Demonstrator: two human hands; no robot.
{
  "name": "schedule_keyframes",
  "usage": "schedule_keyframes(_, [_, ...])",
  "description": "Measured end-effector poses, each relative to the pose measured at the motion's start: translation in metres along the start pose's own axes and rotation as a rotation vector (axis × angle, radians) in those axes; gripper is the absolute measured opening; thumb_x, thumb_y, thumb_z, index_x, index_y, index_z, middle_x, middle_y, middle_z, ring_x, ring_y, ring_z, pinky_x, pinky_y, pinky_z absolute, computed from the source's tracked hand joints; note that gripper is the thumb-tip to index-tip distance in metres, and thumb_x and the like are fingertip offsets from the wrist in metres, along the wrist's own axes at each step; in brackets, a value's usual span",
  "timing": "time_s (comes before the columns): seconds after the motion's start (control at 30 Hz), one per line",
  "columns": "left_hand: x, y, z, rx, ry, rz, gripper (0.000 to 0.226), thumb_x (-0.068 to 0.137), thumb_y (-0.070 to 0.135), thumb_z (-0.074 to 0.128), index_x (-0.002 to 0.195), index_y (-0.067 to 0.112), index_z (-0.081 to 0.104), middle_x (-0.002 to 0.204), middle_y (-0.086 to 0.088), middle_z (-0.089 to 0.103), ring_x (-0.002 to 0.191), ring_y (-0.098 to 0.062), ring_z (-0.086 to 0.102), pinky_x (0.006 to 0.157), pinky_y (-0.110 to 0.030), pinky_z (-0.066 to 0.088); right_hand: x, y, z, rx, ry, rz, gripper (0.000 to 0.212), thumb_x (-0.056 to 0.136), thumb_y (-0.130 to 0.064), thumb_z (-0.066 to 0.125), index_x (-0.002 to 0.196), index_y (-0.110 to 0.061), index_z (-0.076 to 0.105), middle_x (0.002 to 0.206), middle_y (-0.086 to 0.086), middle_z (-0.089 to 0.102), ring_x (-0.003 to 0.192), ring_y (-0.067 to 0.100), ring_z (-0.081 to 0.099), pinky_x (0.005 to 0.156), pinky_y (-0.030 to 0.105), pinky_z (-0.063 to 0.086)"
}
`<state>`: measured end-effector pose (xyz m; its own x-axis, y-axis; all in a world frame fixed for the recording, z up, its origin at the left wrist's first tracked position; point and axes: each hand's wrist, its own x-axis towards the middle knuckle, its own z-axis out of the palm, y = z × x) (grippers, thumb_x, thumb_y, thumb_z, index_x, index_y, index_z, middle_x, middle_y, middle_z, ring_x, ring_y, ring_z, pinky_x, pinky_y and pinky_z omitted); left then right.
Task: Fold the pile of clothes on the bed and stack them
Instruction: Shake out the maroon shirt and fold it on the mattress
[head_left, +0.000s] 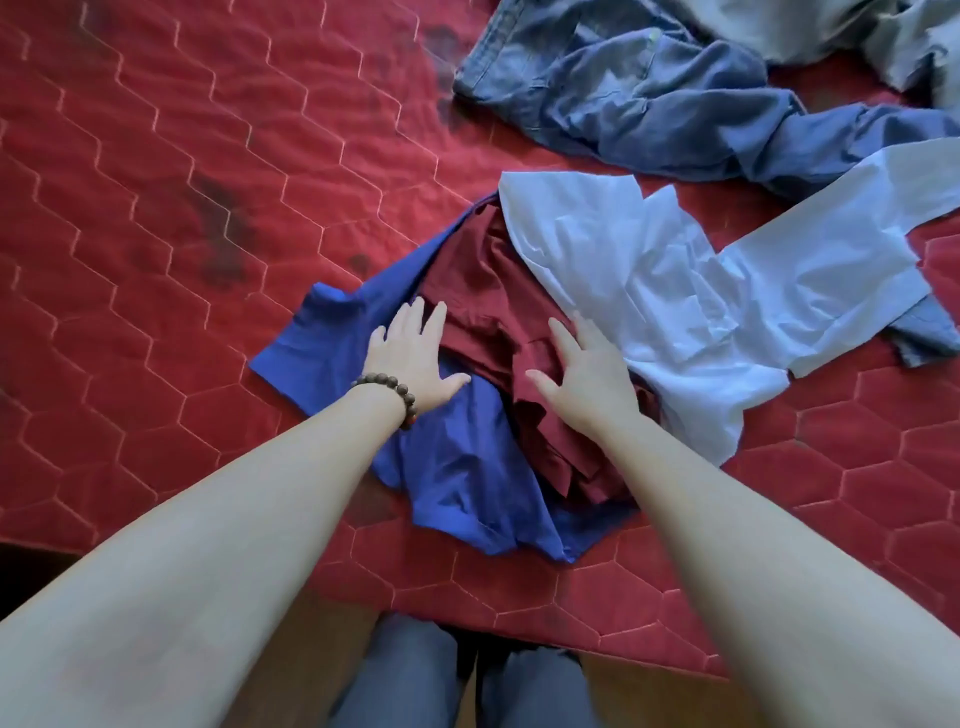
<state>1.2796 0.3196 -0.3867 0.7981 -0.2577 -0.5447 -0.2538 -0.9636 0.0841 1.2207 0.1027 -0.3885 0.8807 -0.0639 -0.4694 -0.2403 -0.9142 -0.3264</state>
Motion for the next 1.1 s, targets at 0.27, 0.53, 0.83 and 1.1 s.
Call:
schedule_keyframes(0.27, [0.058,-0.023,0.039,-0.100,0.078,-0.043,0.099,0.084,0.061,0.056,0.155,0.016,0.003,0.162,-0.011,0.003,0.149,-0.023,0.003,0.118,-0.044,0.017,0.091,-0.019,0.060,-0.108,0.019,-0.058,0.072,0.090,-0.026,0.058,0.152,-0.022,0.021,0.150,0.011,0.037,0.134,0.030,0.037,0.108,0.042,0.035])
schedule_keyframes(0.53, [0.046,-0.015,0.004,-0.344,0.173,0.072,0.095,0.085,0.050,0.064,0.154,0.011,0.011,0.161,-0.011,0.012,0.149,-0.022,0.009,0.120,-0.039,0.017,0.078,-0.023,0.002,0.383,0.244,-0.046,0.019,0.095,-0.014,0.050,0.104,-0.014,0.067,0.091,0.012,0.070,0.085,0.034,0.062,0.075,0.043,0.049])
schedule_keyframes(0.83, [-0.026,0.083,-0.178,-0.633,0.400,0.339,0.025,0.083,0.019,0.065,0.106,0.009,0.066,0.101,-0.012,0.068,0.100,-0.033,0.061,0.082,-0.039,0.047,-0.016,-0.068,-0.213,0.450,0.394,-0.327,0.013,0.092,-0.009,0.056,0.096,-0.007,0.068,0.088,0.002,0.069,0.081,0.012,0.059,0.079,0.024,0.045])
schedule_keyframes(1.1, [-0.114,0.119,-0.351,-0.820,0.707,0.431,0.010,0.091,0.007,0.049,0.092,0.002,0.058,0.073,-0.009,0.059,0.069,-0.025,0.054,0.063,-0.028,0.034,-0.127,-0.112,-0.430,0.367,0.699,-0.483,0.013,0.092,-0.009,0.055,0.095,-0.011,0.067,0.083,-0.012,0.062,0.080,-0.004,0.056,0.077,0.007,0.038])
